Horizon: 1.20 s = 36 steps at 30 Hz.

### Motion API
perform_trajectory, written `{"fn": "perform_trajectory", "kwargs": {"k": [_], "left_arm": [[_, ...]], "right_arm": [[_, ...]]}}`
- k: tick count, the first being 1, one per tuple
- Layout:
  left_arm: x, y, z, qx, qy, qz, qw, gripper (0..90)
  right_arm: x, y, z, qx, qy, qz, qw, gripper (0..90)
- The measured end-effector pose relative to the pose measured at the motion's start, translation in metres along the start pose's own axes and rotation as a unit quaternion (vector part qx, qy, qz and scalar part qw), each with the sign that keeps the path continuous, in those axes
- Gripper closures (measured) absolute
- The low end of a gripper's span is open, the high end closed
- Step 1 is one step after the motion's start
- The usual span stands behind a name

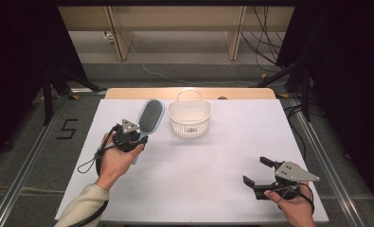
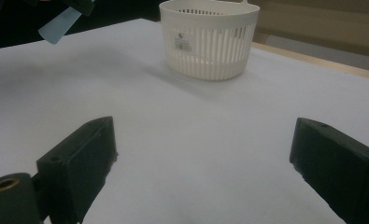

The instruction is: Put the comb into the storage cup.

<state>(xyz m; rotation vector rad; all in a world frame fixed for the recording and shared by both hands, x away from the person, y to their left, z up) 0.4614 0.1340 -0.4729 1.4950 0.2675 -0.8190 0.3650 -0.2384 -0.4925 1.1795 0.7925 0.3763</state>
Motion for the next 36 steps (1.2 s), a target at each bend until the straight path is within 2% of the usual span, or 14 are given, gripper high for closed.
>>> {"fn": "perform_trajectory", "kwargs": {"k": [13,16,26,29,33,36], "left_arm": [[0.000,0.002,-0.002,0.012,-0.006,0.012,0.9998,69.8],[0.000,0.004,-0.002,0.014,-0.008,0.021,0.9997,69.8],[-0.001,0.006,-0.003,-0.002,-0.018,0.043,0.9989,69.8],[-0.001,0.008,-0.002,-0.009,-0.019,0.056,0.9982,69.8],[-0.001,0.010,0.000,0.003,-0.024,0.064,0.9977,69.8],[-0.002,0.012,0.002,0.012,-0.020,0.071,0.9972,69.8]], "right_arm": [[0.000,0.000,0.000,0.000,0.000,0.000,1.0000,8.0],[0.000,0.000,0.000,-0.001,0.000,0.000,1.0000,7.9],[0.000,0.000,0.000,-0.001,0.000,0.000,1.0000,7.9],[0.000,0.000,0.000,0.000,0.000,0.000,1.0000,7.9],[0.000,0.000,0.000,0.000,0.000,0.000,1.0000,8.0],[0.000,0.000,0.000,-0.001,0.000,0.000,1.0000,7.9]]}}
Point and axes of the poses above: each handheld gripper's, and its own axes: x roughly forward along the jaws, y roughly out of its top, z roughly to its right, the point moved 9 cm from there along x, roughly forward along the jaws, and after that the axes turned 10 degrees about -x, right-handed, at the moved point
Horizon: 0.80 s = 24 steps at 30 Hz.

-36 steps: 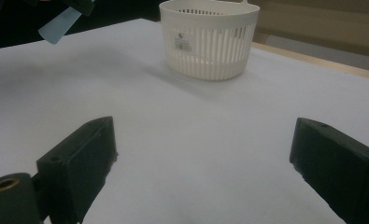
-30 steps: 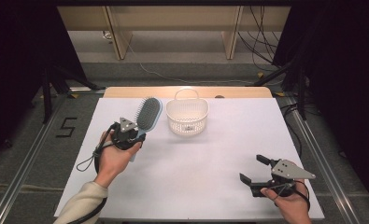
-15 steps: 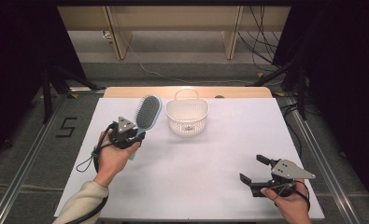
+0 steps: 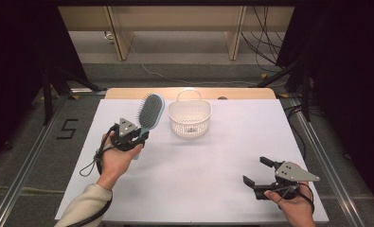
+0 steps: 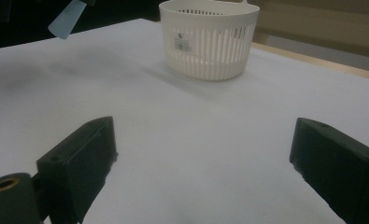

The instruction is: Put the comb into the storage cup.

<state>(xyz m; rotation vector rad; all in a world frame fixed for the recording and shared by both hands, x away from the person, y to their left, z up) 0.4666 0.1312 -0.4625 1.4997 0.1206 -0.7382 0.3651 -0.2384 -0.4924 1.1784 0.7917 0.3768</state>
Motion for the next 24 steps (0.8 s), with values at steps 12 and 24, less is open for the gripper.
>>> {"fn": "perform_trajectory", "kwargs": {"k": [12,24], "left_arm": [[-0.0021,0.0046,0.0055,0.004,-0.009,0.019,0.9998,69.8],[-0.0012,0.0066,0.0089,0.013,-0.015,0.030,0.9994,69.8]], "right_arm": [[0.0001,0.0000,-0.0003,0.000,0.000,0.000,1.0000,7.9],[0.0002,-0.0004,-0.0001,0.001,0.000,-0.002,1.0000,7.9]]}}
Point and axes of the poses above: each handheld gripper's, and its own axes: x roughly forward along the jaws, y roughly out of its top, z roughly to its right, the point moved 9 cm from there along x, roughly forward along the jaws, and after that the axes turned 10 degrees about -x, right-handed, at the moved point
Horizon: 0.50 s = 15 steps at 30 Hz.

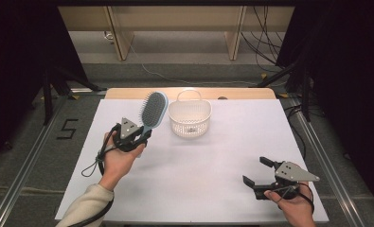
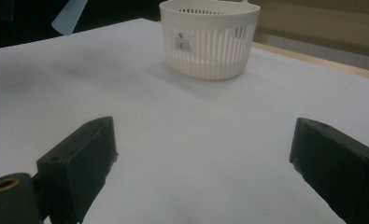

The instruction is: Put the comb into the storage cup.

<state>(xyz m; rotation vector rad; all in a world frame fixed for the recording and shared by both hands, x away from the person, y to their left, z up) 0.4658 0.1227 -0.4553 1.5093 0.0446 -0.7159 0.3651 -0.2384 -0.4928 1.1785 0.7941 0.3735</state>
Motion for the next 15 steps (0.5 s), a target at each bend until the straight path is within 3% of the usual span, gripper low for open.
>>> {"fn": "perform_trajectory", "kwargs": {"k": [15], "left_arm": [[-0.0022,0.0050,0.0004,0.003,-0.002,0.013,0.9999,69.8]], "right_arm": [[-0.0001,0.0005,-0.0001,-0.001,0.000,0.002,1.0000,7.9]]}}
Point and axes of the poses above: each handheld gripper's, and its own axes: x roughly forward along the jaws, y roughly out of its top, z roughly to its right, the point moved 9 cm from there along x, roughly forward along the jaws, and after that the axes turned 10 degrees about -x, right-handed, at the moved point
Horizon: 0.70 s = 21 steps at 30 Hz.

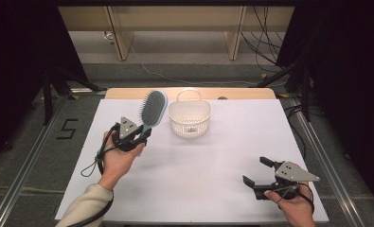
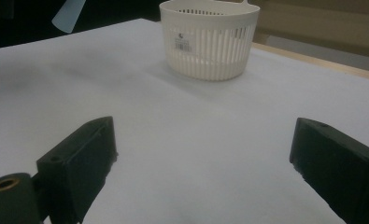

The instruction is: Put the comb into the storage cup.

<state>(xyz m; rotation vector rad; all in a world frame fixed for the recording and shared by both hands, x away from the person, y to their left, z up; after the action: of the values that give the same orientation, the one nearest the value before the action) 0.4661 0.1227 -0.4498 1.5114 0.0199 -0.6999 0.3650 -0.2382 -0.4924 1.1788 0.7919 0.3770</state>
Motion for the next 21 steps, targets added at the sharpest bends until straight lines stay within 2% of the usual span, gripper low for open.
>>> {"fn": "perform_trajectory", "kwargs": {"k": [21], "left_arm": [[0.000,0.012,0.007,-0.001,-0.007,0.013,0.9999,69.8]], "right_arm": [[0.000,-0.001,0.000,-0.001,0.000,-0.002,1.0000,8.0]]}}
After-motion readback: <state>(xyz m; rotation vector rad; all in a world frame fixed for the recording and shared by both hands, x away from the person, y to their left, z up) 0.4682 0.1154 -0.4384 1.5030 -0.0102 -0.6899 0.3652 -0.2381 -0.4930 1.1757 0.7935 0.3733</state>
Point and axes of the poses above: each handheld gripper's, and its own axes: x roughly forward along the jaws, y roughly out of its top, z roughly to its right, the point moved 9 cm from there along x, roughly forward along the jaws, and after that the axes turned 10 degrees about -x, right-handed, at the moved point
